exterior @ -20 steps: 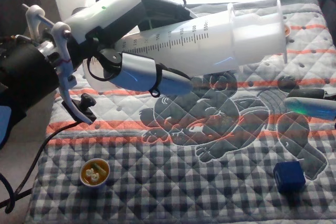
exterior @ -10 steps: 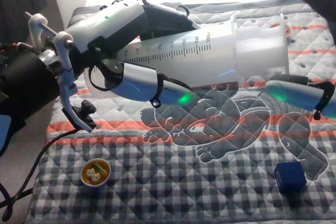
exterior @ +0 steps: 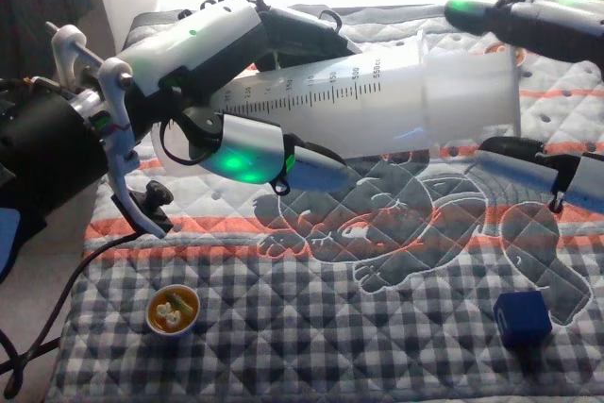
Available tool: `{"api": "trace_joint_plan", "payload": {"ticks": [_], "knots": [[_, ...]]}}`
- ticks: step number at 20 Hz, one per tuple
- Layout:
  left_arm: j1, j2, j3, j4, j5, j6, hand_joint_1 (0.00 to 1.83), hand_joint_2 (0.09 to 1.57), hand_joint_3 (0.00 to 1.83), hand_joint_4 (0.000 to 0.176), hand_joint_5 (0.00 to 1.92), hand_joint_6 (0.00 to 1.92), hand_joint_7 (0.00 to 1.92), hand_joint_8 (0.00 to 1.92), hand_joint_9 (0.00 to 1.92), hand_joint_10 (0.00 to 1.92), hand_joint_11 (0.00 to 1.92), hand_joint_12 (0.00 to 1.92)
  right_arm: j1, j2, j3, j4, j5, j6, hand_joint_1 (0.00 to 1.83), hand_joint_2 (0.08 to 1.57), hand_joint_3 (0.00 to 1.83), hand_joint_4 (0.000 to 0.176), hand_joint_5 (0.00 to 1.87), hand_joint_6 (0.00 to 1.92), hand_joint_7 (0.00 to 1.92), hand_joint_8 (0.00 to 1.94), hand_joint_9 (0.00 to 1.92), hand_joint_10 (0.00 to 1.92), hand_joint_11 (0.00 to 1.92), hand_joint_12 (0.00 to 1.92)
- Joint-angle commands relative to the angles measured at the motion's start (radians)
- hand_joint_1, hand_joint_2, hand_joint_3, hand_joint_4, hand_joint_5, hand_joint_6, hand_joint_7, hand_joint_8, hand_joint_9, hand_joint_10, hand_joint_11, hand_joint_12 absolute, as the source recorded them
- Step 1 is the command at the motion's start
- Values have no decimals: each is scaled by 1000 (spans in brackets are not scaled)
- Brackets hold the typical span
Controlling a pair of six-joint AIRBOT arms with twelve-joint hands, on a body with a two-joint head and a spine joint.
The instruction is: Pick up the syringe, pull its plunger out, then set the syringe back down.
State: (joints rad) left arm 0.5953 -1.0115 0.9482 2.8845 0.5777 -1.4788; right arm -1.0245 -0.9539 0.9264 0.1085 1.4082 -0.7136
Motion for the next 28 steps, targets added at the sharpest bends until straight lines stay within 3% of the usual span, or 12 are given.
{"api": "trace_joint_plan", "payload": {"ticks": [1, 3, 5, 9, 12, 13, 14, 15, 20, 23, 27, 28], "knots": [[-15, -1, -4, 28, 147, -15, 1201, 1203, 1, 0, 938, 1014, 698, 1508, 383, 1582, 99, 1921, 13, -2, 4, -13, 116, 4, 1319, 1218, 0, 0, 774, 1243, 682, 1419, 782, 1394, 725, 1369], [-15, -1, -4, 28, 149, -15, 1187, 1207, 2, 0, 920, 1101, 697, 1449, 381, 1513, 68, 1921, 15, -2, 4, -14, 116, 4, 1326, 1213, 0, 0, 784, 1274, 686, 1404, 799, 1400, 745, 1438], [-15, -1, -4, 28, 151, -16, 1183, 1213, 1, 0, 900, 1162, 690, 1427, 406, 1453, 96, 1921, 15, -2, 4, -15, 116, 4, 1378, 1115, 0, 0, 948, 976, 946, 1115, 923, 1192, 799, 1456], [-9, 2, -4, 22, 156, -16, 1177, 1217, 0, 0, 883, 1222, 697, 1385, 421, 1411, 108, 1921, 15, -1, 5, -15, 116, 4, 1381, 1112, 1, 0, 974, 845, 952, 1152, 903, 1254, 840, 1503], [1, 15, -8, 7, 170, -16, 1189, 1208, 0, 0, 919, 1159, 691, 1396, 406, 1408, 74, 1921, 10, 8, 4, -15, 124, 4, 1371, 1147, 5, 0, 886, 951, 892, 1259, 841, 1354, 793, 1556], [4, 21, -10, 3, 176, -16, 1193, 1204, 0, 0, 929, 1141, 692, 1396, 415, 1411, 92, 1921, 7, 9, 3, -14, 129, 4, 1374, 1145, 0, 0, 903, 881, 898, 1248, 868, 1408, 828, 1637], [8, 28, -14, -1, 182, -16, 1195, 1203, 0, 0, 933, 1135, 694, 1395, 423, 1417, 132, 1921, 5, 12, 0, -14, 136, 4, 1382, 1123, 0, 0, 967, 787, 945, 1173, 914, 1339, 860, 1598], [10, 32, -17, -4, 186, -16, 1196, 1205, 0, 0, 931, 1141, 685, 1406, 455, 1425, 221, 1921, 2, 16, -2, -14, 140, 4, 1378, 1122, 7, 0, 939, 866, 938, 1134, 893, 1331, 851, 1567], [26, 56, -30, -20, 203, -16, 1192, 1212, 0, 0, 922, 1147, 668, 1446, 456, 1462, 277, 1921, -24, 34, -10, 6, 158, 3, 1382, 1112, 1, 0, 945, 845, 965, 1115, 944, 1320, 886, 1682], [31, 64, -34, -27, 212, -16, 1189, 1217, 1, 0, 913, 1160, 656, 1461, 422, 1524, 297, 1921, -44, 54, -19, 29, 176, -9, 1363, 1135, 7, 0, 900, 1032, 903, 1180, 889, 1324, 870, 1689], [35, 66, -35, -32, 217, -16, 1188, 1211, 0, 0, 915, 1127, 683, 1464, 455, 1559, 350, 1921, -139, 94, -34, 122, 267, -27, 1352, 1167, 26, 0, 926, 995, 764, 1371, 794, 1525, 913, 1877], [35, 66, -35, -32, 217, -16, 1191, 1212, 0, 0, 918, 1137, 674, 1456, 444, 1536, 323, 1921, -157, 124, -38, 137, 280, -28, 1238, 1170, 29, 0, 944, 1011, 768, 1449, 822, 1709, 929, 1912]]}}
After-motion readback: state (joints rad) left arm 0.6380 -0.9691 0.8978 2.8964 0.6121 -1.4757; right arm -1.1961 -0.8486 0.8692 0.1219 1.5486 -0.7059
